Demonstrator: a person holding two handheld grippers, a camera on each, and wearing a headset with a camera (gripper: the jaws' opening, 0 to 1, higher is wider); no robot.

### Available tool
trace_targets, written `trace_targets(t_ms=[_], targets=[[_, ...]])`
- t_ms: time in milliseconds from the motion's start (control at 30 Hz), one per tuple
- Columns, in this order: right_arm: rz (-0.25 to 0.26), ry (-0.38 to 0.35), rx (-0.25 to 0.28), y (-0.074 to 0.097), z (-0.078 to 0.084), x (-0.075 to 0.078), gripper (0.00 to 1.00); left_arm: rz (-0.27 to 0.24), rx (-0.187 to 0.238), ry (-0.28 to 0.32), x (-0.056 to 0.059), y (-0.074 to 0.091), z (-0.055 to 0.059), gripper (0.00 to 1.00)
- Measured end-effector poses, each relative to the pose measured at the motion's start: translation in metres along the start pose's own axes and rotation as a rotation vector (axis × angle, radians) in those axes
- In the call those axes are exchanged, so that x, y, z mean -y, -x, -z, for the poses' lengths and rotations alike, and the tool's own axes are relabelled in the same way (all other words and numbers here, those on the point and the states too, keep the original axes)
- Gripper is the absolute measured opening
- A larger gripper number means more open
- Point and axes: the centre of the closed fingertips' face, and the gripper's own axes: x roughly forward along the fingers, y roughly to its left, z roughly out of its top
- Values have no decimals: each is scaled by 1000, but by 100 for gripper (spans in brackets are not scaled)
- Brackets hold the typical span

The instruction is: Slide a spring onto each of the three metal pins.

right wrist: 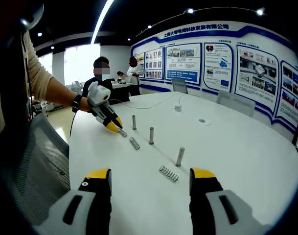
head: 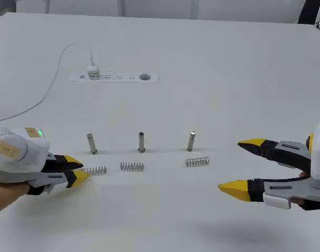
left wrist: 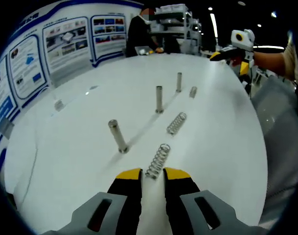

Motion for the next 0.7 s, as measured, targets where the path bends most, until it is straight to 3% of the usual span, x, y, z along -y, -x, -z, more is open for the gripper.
trace_targets(t_ms=[700], targets=[[-2, 2, -3, -1, 0, -1, 65, 26, -25, -56, 4, -2, 6, 12]])
